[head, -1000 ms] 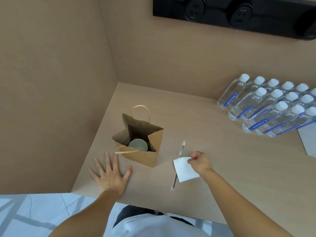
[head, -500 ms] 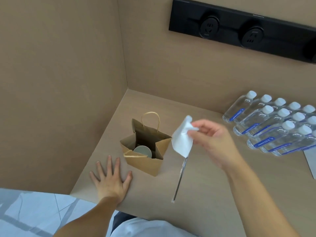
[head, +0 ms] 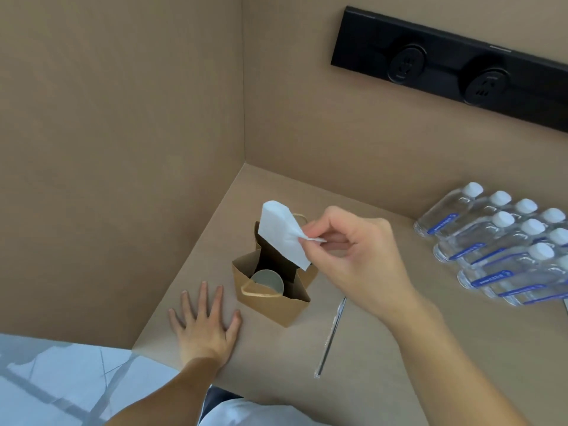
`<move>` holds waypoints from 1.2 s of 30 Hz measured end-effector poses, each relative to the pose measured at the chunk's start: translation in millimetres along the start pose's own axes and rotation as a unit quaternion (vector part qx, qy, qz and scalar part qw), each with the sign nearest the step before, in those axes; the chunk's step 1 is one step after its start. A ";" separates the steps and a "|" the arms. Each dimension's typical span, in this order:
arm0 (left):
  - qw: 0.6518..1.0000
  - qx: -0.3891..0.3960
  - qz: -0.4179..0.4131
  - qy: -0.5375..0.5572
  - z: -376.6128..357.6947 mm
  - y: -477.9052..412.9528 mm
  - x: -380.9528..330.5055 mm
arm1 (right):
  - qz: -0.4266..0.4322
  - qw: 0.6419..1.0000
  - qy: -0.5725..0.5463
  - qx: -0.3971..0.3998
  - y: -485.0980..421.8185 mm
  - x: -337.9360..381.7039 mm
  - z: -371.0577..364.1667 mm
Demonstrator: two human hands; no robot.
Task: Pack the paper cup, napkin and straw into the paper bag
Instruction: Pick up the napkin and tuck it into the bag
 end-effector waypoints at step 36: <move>1.000 -0.010 0.002 0.021 -0.7 0.2 0.8 | -0.099 0.791 0.446 0.408 -23.1 -28.0 -106.7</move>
Point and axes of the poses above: each hand's wrist, its own y-axis away from the middle knuckle, its own z-axis out of the back of the hand, x = y × z, the point moved 6 cm from there along -y, towards the middle knuckle, and after that the axes turned 14 degrees about z, right-handed, at the moved point
